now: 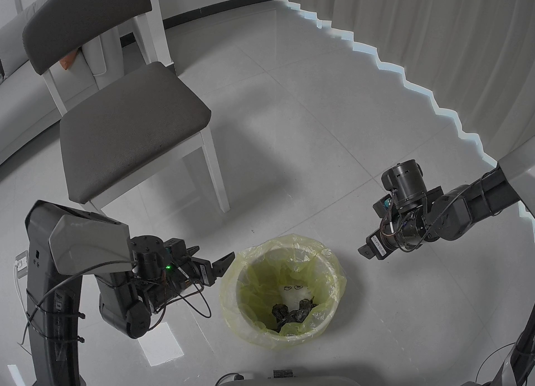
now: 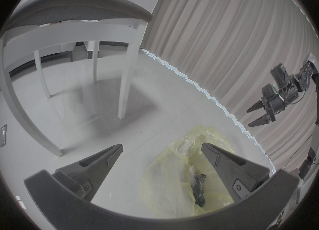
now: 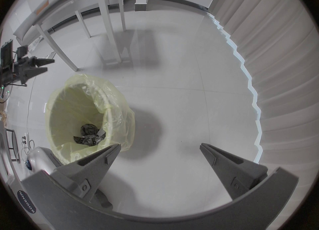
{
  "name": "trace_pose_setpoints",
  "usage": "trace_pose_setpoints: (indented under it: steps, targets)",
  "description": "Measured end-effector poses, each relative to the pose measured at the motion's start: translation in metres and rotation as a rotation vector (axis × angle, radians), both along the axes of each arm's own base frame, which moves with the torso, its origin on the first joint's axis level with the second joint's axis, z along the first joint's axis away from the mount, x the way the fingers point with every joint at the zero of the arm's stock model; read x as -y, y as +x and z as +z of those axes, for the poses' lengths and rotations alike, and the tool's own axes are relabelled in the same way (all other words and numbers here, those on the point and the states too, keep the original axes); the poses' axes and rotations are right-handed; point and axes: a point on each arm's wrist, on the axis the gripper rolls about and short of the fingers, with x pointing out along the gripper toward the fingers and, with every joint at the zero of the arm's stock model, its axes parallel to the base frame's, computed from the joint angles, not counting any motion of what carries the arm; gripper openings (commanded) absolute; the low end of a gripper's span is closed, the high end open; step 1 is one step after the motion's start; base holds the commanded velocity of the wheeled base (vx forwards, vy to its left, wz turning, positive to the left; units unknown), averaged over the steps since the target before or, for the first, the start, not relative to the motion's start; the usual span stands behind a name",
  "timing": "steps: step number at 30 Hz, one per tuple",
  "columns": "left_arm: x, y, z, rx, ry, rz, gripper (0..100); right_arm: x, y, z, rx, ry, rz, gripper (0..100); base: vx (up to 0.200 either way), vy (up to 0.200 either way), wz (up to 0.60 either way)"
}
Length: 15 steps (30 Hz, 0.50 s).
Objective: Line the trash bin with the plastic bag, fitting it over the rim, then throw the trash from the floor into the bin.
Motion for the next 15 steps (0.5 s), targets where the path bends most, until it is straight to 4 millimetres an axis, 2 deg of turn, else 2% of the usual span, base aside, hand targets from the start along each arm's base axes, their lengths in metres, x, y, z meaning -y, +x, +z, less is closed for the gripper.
trace_pose_setpoints:
  steps: [7,15]
  targets:
    - [0.022,0.017,-0.013,-0.007,0.003,-0.038,100,-0.002,-0.013,0.012,0.021,0.006,0.021,100,0.000,0.000,0.00]
    - [0.033,0.042,-0.026,-0.042,0.023,-0.032,100,-0.002,-0.020,0.014,0.019,0.008,0.028,100,0.000,0.000,0.00]
